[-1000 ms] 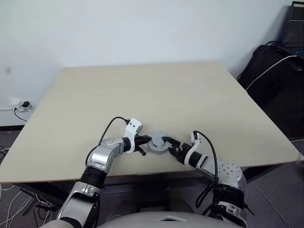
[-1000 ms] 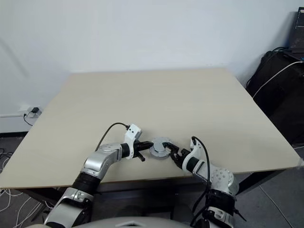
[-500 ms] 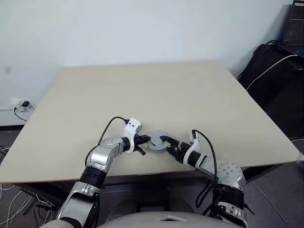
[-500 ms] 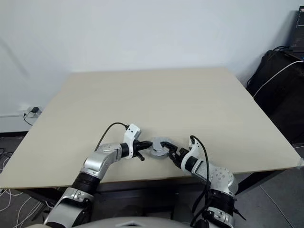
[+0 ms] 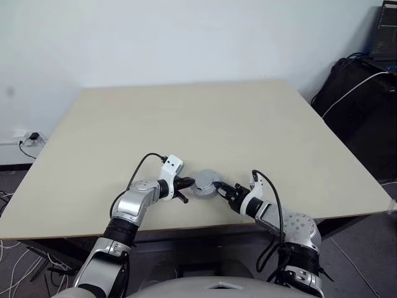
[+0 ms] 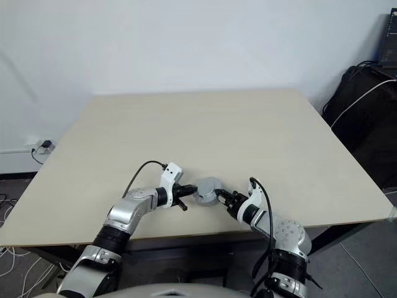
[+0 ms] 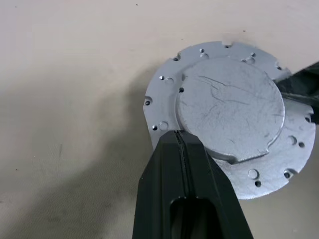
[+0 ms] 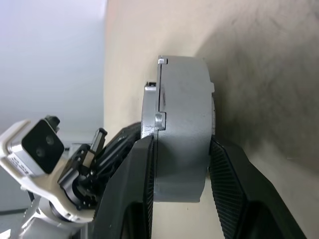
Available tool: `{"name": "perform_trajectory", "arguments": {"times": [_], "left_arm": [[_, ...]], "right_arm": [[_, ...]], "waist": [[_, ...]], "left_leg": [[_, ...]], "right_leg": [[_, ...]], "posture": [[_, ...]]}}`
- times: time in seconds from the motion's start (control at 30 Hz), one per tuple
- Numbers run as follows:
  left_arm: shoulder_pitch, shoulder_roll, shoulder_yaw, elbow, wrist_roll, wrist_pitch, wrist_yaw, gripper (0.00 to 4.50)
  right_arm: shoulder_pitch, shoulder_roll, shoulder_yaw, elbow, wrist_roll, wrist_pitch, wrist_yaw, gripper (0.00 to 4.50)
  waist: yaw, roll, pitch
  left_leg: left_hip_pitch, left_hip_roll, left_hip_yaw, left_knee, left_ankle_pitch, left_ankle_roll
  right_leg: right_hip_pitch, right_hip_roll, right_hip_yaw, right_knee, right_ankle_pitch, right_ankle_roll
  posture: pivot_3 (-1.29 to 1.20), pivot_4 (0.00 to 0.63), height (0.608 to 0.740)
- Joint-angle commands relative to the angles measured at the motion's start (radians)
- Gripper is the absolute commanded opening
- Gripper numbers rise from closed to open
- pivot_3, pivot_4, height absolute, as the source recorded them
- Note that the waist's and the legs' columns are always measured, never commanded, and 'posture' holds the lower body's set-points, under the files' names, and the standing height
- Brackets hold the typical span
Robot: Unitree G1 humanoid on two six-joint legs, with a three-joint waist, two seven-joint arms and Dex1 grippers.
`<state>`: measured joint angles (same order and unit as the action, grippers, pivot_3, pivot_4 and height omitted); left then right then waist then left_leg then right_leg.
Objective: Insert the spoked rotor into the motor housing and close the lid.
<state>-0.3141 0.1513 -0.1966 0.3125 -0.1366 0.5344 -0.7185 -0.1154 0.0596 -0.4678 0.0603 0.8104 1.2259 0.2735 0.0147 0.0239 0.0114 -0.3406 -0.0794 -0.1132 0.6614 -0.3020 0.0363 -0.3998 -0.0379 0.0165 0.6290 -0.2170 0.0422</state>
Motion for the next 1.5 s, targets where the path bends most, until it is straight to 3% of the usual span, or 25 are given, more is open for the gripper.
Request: {"name": "perform_trajectory", "arguments": {"times": [0.03, 0.3, 0.4, 0.5, 0.57, 0.8, 0.97, 1.17, 1.27, 1.5], "left_arm": [[0.005, -0.034, -0.056, 0.014, -0.007, 0.008, -0.03, 0.0], [0.047, -0.049, 0.006, -0.068, -0.037, -0.029, 0.015, 0.0], [0.083, -0.087, 0.086, -0.126, -0.046, -0.112, 0.117, 0.0], [0.143, -0.165, 0.195, -0.175, -0.044, -0.307, 0.295, 0.0], [0.181, -0.19, 0.226, -0.213, -0.066, -0.321, 0.329, 0.0], [0.33, -0.239, 0.377, -0.346, -0.411, -0.172, 0.253, 0.0], [0.42, -0.255, 0.388, -0.401, -0.559, -0.067, 0.254, 0.0], [0.518, -0.31, 0.388, -0.442, -0.907, 0.155, 0.25, 0.0], [0.548, -0.325, 0.356, -0.427, -0.969, 0.192, 0.271, 0.63], [0.561, -0.336, 0.322, -0.387, -1.043, 0.173, 0.281, 2.95]], "right_arm": [[0.002, 0.023, 0.083, -0.028, 0.026, 0.049, 0.005, 1.25], [0.023, 0.042, 0.09, -0.047, 0.03, 0.046, -0.015, 1.25], [0.033, 0.052, 0.083, -0.052, 0.044, 0.041, -0.02, 1.25], [0.042, 0.067, 0.063, -0.062, 0.078, 0.013, -0.016, 1.25], [0.046, 0.074, 0.052, -0.067, 0.101, 0.002, -0.015, 1.25], [0.048, 0.095, 0.025, -0.09, 0.202, -0.034, -0.007, 1.25], [0.043, 0.099, 0.025, -0.109, 0.285, -0.066, -0.003, 1.25], [0.021, 0.09, 0.059, -0.123, 0.353, -0.091, -0.017, 1.25], [0.018, 0.082, 0.08, -0.128, 0.374, -0.096, -0.026, 1.25], [0.004, 0.06, 0.112, -0.119, 0.405, -0.103, -0.042, 1.25]], "waist": [[0.0, 0.0, 0.0], [-0.002, 0.0, 0.0], [-0.002, 0.0, 0.0], [-0.002, -0.002, 0.001], [-0.003, -0.002, 0.001], [-0.003, -0.004, 0.004], [-0.002, -0.005, 0.007], [-0.013, -0.005, 0.009], [-0.015, -0.004, 0.01], [-0.02, -0.004, 0.01]], "left_leg": [[0.0, 0.0, 0.0, 0.0, 0.0, 0.0], [0.0, 0.0, 0.0, 0.0, 0.0, 0.0], [-0.002, 0.0, 0.0, -0.001, 0.0, 0.0], [-0.004, 0.001, 0.001, -0.001, 0.0, 0.0], [-0.008, 0.001, 0.002, -0.002, 0.0, 0.0], [-0.01, 0.002, 0.004, -0.002, -0.001, 0.001], [-0.01, 0.001, 0.004, 0.0, -0.001, 0.002], [-0.01, 0.002, 0.005, 0.0, -0.001, 0.002], [-0.009, 0.002, 0.005, 0.0, -0.001, 0.002], [-0.009, 0.002, 0.006, 0.0, -0.001, 0.002]], "right_leg": [[0.0, 0.0, 0.0, 0.0, 0.0, 0.0], [0.0, 0.0, 0.0, 0.0, 0.0, 0.0], [0.0, 0.0, 0.001, 0.0, 0.0, -0.001], [-0.002, 0.0, 0.002, 0.0, 0.003, -0.005], [-0.006, 0.0, 0.003, 0.0, 0.003, -0.005], [-0.01, 0.0, 0.003, 0.001, 0.002, -0.007], [-0.009, 0.0, 0.002, 0.0, 0.002, -0.005], [-0.009, 0.0, 0.002, 0.001, 0.0, -0.001], [-0.009, 0.0, 0.003, 0.001, 0.0, -0.001], [-0.009, 0.001, 0.003, 0.001, 0.001, -0.003]], "posture": [[0.0, 0.0, 0.74], [0.0, 0.0, 0.74], [0.0, 0.0, 0.74], [0.0, 0.0, 0.74], [0.0, 0.0, 0.74], [0.0, 0.0, 0.74], [0.0, 0.0, 0.74], [0.0, 0.0, 0.74], [0.0, 0.0, 0.74], [0.0, 0.0, 0.74]]}}
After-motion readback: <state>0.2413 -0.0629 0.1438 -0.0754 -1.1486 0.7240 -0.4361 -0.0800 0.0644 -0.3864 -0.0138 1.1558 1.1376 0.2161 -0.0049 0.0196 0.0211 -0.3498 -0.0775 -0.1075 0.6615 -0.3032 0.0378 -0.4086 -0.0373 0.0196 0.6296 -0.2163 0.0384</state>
